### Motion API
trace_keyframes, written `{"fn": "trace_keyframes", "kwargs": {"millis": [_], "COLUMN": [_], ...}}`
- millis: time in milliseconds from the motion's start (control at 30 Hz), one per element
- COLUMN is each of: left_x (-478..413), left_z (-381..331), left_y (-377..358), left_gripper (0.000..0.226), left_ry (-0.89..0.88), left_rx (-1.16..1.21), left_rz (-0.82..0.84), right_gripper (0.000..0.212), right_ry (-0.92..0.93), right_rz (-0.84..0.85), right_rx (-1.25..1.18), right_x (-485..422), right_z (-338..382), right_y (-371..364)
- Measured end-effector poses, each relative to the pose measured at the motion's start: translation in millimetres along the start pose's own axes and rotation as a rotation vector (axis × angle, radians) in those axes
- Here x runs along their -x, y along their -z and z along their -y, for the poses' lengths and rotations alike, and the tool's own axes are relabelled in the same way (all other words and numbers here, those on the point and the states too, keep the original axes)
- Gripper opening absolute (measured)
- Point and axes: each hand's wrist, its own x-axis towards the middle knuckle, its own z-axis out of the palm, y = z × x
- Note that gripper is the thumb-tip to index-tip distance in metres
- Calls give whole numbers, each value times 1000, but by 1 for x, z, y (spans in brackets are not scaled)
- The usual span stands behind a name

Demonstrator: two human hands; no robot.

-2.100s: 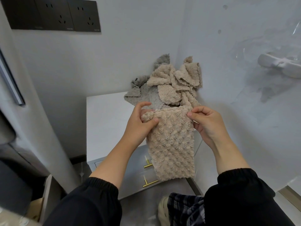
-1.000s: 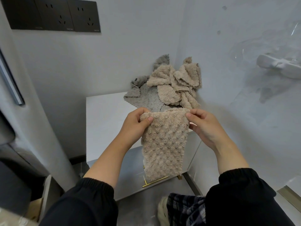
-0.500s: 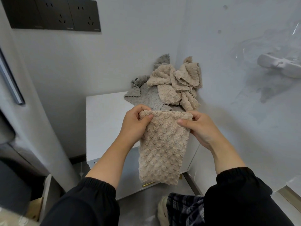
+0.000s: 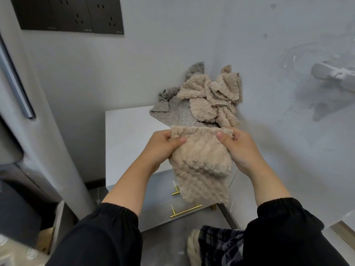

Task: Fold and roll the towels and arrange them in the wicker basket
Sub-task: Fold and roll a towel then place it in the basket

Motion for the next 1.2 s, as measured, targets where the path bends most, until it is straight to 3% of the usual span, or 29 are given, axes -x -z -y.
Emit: {"fn": "trace_keyframes", "kwargs": {"millis": [133,267,367,467,667,900,1067,1133,1200], "left_x": [1,0,-6,-12,-25,-46,-48,-46,-43], "left_z": [-9,-14,-14,-14,-8,2,14,15,15], "left_y": [12,27,39,43,43,49,51,53,56], "left_gripper": [14,22,30,15,26,22,13,6,14], "left_ry": [-3,-49,-100,-132,10,183,214,194,185], "left_rx": [-89,-347,-524,-624,-78,201,224,135,33], "left_rz": [12,-34,-202,-361,-367,-346,-370,-339,-304], "right_gripper": [13,2,20,46,20,12,11,10,18], "right_ry": [-34,-77,-62,-48,-222,-378,-381,-342,-340], "right_rz": [4,123,131,66,10,21,-16,-8,-6], "right_rx": [-50,0,171,276,148,-193,-157,-71,-19], "right_x": [-2,-10,-23,-37,-60,-66,-67,-63,-60], "right_z": [5,11,14,16,9,1,-7,-10,-13], "right_y": [1,-5,-17,-32,-56,-69,-69,-67,-63]}}
